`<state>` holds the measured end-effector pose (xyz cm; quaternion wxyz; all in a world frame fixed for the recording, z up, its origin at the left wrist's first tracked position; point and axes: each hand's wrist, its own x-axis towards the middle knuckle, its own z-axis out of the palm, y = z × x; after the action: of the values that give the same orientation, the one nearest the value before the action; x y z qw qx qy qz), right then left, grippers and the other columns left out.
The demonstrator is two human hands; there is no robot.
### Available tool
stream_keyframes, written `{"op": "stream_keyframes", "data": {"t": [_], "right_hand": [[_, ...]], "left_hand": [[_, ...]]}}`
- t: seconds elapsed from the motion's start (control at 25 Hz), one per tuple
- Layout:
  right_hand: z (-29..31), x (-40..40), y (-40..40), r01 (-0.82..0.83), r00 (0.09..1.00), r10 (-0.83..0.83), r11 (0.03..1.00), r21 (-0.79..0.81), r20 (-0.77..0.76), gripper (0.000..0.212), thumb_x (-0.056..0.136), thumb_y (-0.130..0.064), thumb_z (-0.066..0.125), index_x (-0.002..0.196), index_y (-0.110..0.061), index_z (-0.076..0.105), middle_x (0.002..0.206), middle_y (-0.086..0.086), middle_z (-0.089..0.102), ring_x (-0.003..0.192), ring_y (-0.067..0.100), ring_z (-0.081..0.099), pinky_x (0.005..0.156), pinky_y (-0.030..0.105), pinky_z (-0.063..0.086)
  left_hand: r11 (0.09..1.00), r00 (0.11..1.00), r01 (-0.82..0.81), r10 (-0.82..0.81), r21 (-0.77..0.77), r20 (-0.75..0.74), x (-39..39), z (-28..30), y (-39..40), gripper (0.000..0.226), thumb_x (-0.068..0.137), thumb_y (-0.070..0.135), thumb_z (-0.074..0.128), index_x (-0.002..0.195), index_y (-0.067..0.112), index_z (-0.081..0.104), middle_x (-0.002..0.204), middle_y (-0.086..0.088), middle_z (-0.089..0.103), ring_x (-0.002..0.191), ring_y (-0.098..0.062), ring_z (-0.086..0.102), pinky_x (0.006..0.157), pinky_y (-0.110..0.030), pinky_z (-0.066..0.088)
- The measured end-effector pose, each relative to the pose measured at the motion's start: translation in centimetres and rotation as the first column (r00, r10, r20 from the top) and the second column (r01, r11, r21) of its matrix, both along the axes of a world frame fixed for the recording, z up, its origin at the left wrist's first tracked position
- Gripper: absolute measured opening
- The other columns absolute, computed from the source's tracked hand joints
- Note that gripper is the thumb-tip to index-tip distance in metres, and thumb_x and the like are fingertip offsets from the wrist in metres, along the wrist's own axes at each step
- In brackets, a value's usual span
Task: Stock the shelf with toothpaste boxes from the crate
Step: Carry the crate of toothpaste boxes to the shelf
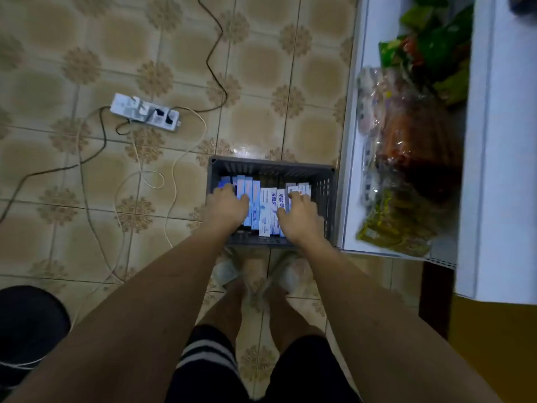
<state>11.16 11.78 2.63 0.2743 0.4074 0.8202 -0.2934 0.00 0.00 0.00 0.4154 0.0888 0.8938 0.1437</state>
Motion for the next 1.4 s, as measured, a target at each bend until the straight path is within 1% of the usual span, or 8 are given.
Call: {"op": "stream_keyframes", "data": {"t": [0.16,0.36,0.56,0.72,0.88,1.04,1.24,1.4], "right_hand": [[-11.6,1.8,3.3,0.23,0.968,-0.235,0.971,0.065,0.088,0.056,0.095,-0.034,0.051,0.142,-0.009,0.035,0.142,0.013,0.039,0.129,0.034,0.039,0.101,0.051,0.041],[-23.3,5.2,9.1,0.415,0.859,-0.495,0.823,0.388,0.129,0.072,0.087,-0.035,0.062,0.144,-0.008,0.028,0.142,0.014,0.038,0.132,0.033,0.038,0.103,0.051,0.036],[-30.7,8.1,12.5,0.721,0.687,-0.721,0.663,0.199,-0.087,0.045,0.096,-0.025,0.055,0.135,-0.005,0.047,0.13,0.018,0.058,0.118,0.036,0.056,0.097,0.039,0.045],[-31.1,8.2,13.4,0.784,0.621,-0.769,0.605,0.14,-0.151,0.04,0.099,-0.024,0.054,0.131,-0.002,0.054,0.127,0.016,0.061,0.116,0.035,0.058,0.1,0.037,0.046],[-27.4,6.2,13.7,0.778,0.628,-0.763,0.613,0.135,-0.155,0.047,0.096,-0.031,0.054,0.136,-0.008,0.052,0.13,0.013,0.061,0.118,0.035,0.058,0.102,0.045,0.047],[-17.9,3.4,14.2,0.749,0.661,-0.722,0.651,0.124,-0.204,0.039,0.096,-0.029,0.054,0.127,-0.006,0.057,0.122,0.015,0.063,0.112,0.037,0.059,0.098,0.042,0.048],[1.4,-0.3,15.0,0.619,0.784,-0.586,0.761,0.194,-0.205,0.039,0.097,-0.031,0.055,0.123,-0.002,0.058,0.112,0.015,0.065,0.107,0.036,0.061,0.083,0.035,0.047],[16.4,-3.3,15.6,0.522,0.847,-0.449,0.803,0.287,-0.285,0.046,0.098,-0.038,0.051,0.124,-0.001,0.055,0.126,0.022,0.058,0.116,0.042,0.055,0.093,0.043,0.045]], "left_hand": [[0.954,0.959,-0.279,0.273,-0.107,-0.071,-0.4,-11.2,0.0,0.058,0.091,0.038,0.056,0.138,0.007,0.04,0.137,-0.019,0.043,0.125,-0.039,0.043,0.102,-0.05,0.041],[0.806,0.788,-0.58,0.515,-0.123,-0.338,-3.0,-22.3,-0.7,0.07,0.082,0.03,0.067,0.141,0.012,0.034,0.142,-0.015,0.037,0.131,-0.035,0.037,0.102,-0.055,0.038],[0.724,0.708,-0.69,0.677,0.007,-0.201,-3.6,-29.6,-3.3,0.051,0.083,0.038,0.062,0.123,0.007,0.058,0.111,-0.015,0.064,0.101,-0.035,0.063,0.091,-0.044,0.052],[0.7,0.694,-0.714,0.704,-0.017,-0.151,-5.1,-30.5,-4.0,0.054,0.083,0.041,0.062,0.119,0.0,0.063,0.113,-0.018,0.067,0.099,-0.037,0.065,0.092,-0.047,0.054],[0.725,0.72,-0.688,0.681,-0.013,-0.133,-7.0,-27.2,-4.4,0.056,0.082,0.042,0.064,0.117,-0.002,0.064,0.112,-0.02,0.067,0.097,-0.039,0.065,0.088,-0.048,0.055],[0.722,0.718,-0.691,0.69,0.022,-0.089,-8.9,-18.5,-5.1,0.062,0.077,0.048,0.062,0.113,-0.003,0.064,0.107,-0.021,0.068,0.093,-0.041,0.065,0.086,-0.05,0.056],[0.771,0.761,-0.616,0.635,0.163,-0.13,-12.9,-0.4,-4.4,0.042,0.085,0.037,0.063,0.103,-0.002,0.065,0.089,-0.015,0.06,0.087,-0.036,0.064,0.082,-0.043,0.055],[0.793,0.8,-0.533,0.585,0.293,-0.128,-17.8,14.9,-3.7,0.028,0.088,0.03,0.059,0.088,0.003,0.058,0.086,-0.016,0.061,0.086,-0.035,0.063,0.079,-0.047,0.055]]}}
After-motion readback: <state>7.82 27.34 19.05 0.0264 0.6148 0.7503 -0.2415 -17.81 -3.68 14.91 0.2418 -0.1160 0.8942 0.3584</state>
